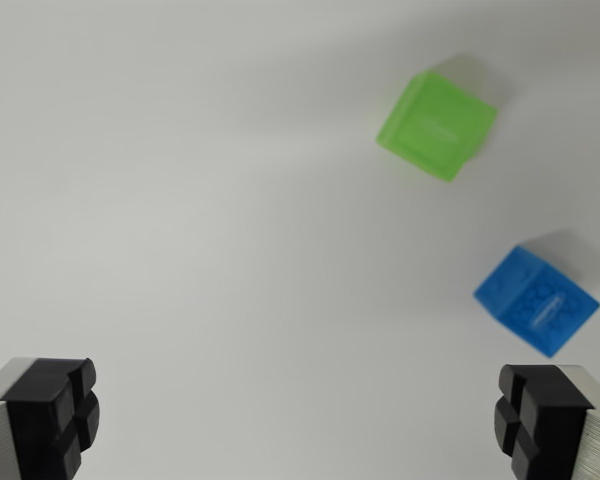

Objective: Stack cube

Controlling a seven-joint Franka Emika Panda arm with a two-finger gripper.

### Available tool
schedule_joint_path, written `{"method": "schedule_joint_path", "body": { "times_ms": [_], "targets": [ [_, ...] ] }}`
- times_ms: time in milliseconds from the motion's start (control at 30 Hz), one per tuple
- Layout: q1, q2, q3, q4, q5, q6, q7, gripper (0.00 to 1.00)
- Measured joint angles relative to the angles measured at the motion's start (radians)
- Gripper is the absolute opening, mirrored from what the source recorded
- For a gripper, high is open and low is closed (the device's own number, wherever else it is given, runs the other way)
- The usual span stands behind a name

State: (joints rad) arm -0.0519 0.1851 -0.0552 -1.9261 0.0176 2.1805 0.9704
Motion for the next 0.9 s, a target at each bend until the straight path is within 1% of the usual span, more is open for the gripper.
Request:
{"method": "schedule_joint_path", "body": {
  "times_ms": [567, 900],
  "targets": [
    [-0.016, 0.099, -0.025, 0.008, 0.012, 0.069, 0.08, 1.0],
    [-0.028, 0.176, -0.04, 0.029, 0.027, 0.11, 0.133, 1.0]
  ]
}}
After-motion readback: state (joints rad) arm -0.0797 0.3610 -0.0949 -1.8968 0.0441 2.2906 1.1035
